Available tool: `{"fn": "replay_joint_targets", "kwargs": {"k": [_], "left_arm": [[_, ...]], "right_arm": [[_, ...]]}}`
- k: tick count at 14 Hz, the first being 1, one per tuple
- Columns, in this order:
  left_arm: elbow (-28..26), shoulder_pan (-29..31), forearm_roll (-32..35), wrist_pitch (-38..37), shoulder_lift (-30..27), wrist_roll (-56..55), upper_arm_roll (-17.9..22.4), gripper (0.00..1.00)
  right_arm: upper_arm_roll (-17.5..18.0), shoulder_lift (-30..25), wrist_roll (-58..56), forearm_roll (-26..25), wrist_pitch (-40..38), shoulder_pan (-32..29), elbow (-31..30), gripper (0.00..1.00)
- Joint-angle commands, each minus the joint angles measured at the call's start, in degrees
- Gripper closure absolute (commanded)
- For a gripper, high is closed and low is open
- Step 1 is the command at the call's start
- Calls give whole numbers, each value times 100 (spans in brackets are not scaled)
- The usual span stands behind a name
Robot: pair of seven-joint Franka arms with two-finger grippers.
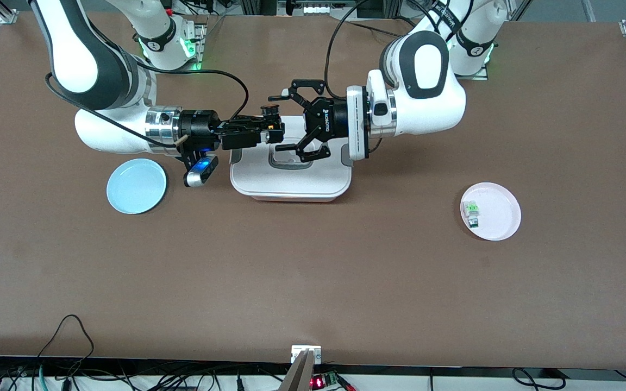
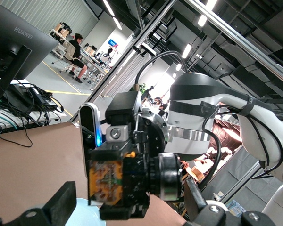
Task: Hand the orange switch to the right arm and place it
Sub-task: 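Open the left gripper and withdraw while the right gripper carries the switch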
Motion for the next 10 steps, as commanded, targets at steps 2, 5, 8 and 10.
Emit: {"fn": "replay_joint_targets", "kwargs": {"k": [2, 5, 8, 10], "left_arm": [[-31, 449, -119, 7, -135, 140, 49, 0], [-145, 1046, -110, 7, -268, 113, 66, 0], [-171, 1486, -75, -2, -329, 122, 356, 0], [-215, 1829, 161, -142, -452, 96, 365, 0]], "right_arm": [[12, -97, 93, 85, -21, -25, -7, 100], [-23, -97, -22, -1005, -30, -69, 194, 100], [-23, -79, -65, -3440, -83, -87, 634, 100], [-40, -88, -310, -5014, -249, -96, 766, 100]]}}
